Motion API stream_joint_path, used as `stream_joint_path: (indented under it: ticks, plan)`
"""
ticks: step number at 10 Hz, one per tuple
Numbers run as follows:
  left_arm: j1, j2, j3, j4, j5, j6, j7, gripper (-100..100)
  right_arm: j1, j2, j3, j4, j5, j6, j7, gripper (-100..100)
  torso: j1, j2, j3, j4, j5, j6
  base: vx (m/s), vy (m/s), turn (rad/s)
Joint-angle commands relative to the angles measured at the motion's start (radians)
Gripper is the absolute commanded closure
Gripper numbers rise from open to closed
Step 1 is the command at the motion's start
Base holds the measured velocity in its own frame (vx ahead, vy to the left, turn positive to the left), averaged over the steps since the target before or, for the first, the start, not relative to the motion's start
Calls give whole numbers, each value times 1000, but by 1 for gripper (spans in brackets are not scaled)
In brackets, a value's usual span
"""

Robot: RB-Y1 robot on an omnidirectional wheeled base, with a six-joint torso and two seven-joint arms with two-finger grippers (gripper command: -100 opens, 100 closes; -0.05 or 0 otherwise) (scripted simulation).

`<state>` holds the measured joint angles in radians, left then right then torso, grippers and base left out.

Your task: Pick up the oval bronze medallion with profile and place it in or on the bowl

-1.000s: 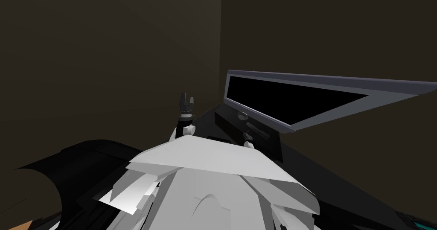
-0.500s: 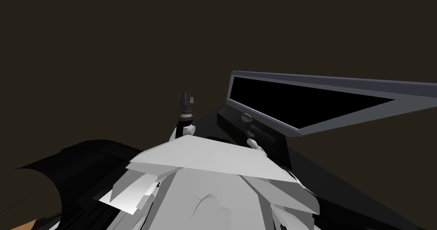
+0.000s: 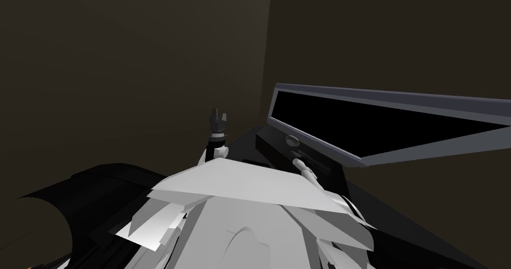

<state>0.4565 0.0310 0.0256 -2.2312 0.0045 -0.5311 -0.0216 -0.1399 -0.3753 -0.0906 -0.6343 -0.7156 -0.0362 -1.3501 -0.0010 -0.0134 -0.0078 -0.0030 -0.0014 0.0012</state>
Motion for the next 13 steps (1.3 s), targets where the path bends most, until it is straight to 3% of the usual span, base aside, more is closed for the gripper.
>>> stream_joint_path:
  ticks: [1, 4, 8, 13]
  plan:
    - [0, 0, 0, 0, 0, 0, 0, 0, 3, 7, -50, -30, 15, 34, 23, 100, 0, 0, 0, 0, 0, 0, 76, 36, -2]
    - [0, 0, 0, 0, 0, 0, 0, 0, -16, -20, -74, -32, 12, 67, 24, 100, 0, 2, 1, 0, 0, 0, 73, 50, 4]
    - [0, 0, 0, 0, 0, 0, 0, 0, -55, -85, -136, -41, 6, 137, 24, 100, -2, 0, 0, -1, -1, 0, 124, 45, -1]
    - [0, 0, 0, 0, 0, 0, 0, 0, -76, -128, -180, -49, 3, 178, 20, 100, -3, 0, 0, 0, 0, 2, 114, 26, -11]
